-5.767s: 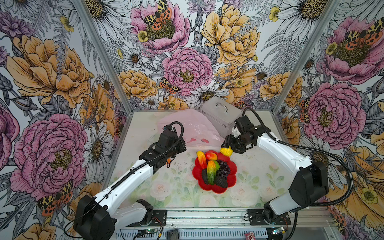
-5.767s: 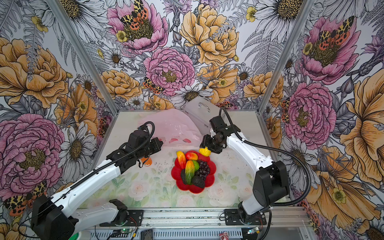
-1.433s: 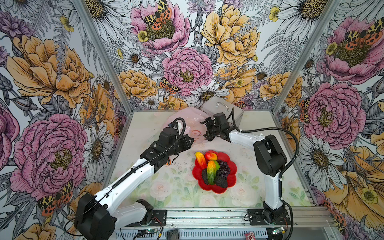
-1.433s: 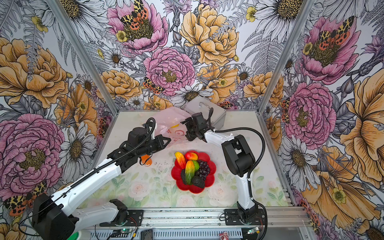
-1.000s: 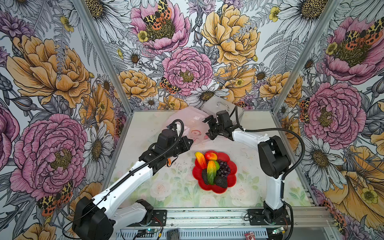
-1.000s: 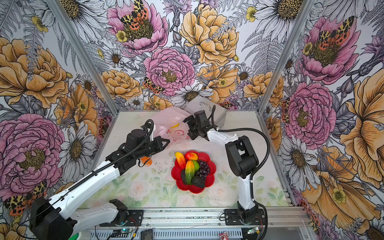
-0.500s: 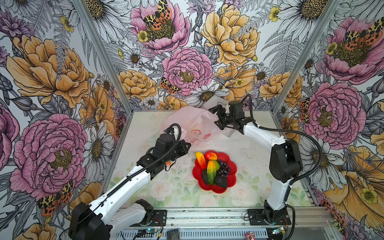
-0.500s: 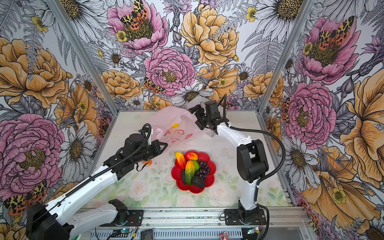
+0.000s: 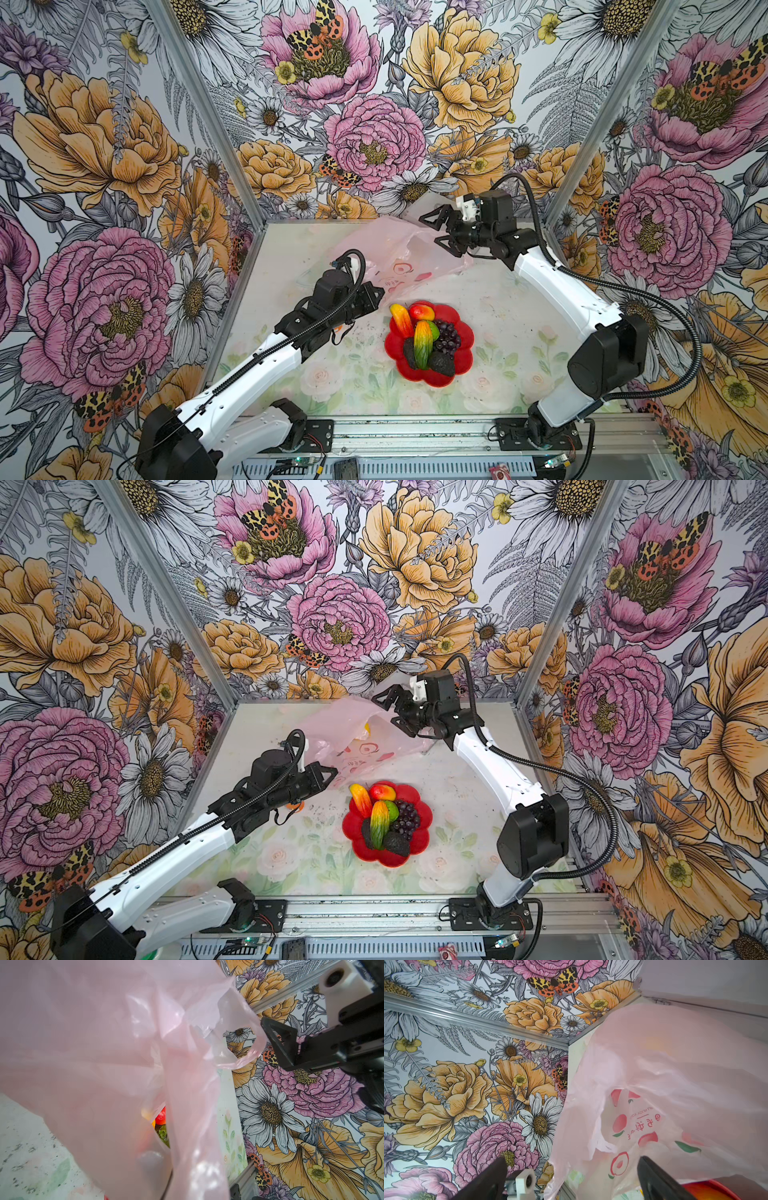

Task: Place the fruits into the plastic bag
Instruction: 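Open the right gripper and withdraw it from the pink bag, then move the right gripper over the plate and grasp the orange mango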

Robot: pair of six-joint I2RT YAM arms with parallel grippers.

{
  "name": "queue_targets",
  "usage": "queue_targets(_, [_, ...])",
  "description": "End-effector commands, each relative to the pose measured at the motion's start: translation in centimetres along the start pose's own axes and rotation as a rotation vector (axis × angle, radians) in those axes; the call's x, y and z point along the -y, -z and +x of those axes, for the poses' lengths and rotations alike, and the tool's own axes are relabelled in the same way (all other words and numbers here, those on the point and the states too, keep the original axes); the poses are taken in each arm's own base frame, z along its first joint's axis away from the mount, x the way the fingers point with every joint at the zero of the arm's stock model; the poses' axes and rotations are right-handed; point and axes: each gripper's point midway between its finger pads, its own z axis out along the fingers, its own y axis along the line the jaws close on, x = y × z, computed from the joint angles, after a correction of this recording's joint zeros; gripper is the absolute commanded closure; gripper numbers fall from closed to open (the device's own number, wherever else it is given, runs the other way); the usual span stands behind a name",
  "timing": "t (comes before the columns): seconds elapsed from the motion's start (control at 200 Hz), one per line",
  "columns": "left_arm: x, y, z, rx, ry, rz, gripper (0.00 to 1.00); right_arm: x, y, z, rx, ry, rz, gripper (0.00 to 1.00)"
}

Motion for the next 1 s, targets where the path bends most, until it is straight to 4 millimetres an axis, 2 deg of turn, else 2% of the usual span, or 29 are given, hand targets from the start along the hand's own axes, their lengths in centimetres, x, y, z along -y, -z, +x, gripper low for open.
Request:
queue_targets(0.0, [0.1, -0.3, -0.1, 0.017, 0.001, 0.010, 1.00, 0.0, 1.3, 2.7, -0.089, 0.003, -0.008, 0.01])
queue_targets(0.115, [0.2, -0.1, -0.1, 0.023, -0.001, 0.016, 1.00, 0.8, 1.6, 4.3, -0.147, -0.057, -0.017, 0.00])
queue_targets(0.28, [0.1, 0.3, 0.0, 0.026, 0.001, 0.020, 1.00, 1.0, 2.8, 5.3, -0.151, -0.022, 0.018, 0.01])
queue_targets(0.43, [0.0, 0.6, 0.2, 0.029, 0.005, 0.022, 1.00, 1.8, 4.4, 7.1, -0.174, 0.084, 0.146, 0.01])
queue_targets(0.54, [-0.1, 0.5, 0.4, 0.028, 0.006, 0.029, 1.00, 3.4, 5.2, 9.0, -0.226, 0.165, 0.282, 0.01])
queue_targets(0.71, [0.2, 0.3, 0.2, 0.035, 0.000, 0.046, 1.00, 6.3, 4.8, 13.0, -0.343, 0.280, 0.495, 0.00])
queue_targets(0.855, [0.5, 0.1, 0.1, 0.027, -0.006, 0.052, 1.00, 8.4, 3.9, 15.1, -0.385, 0.283, 0.586, 0.01])
queue_targets(0.991, [0.3, 0.2, 0.1, 0.032, -0.004, 0.041, 1.00, 9.8, 2.7, 17.0, -0.422, 0.325, 0.661, 0.07])
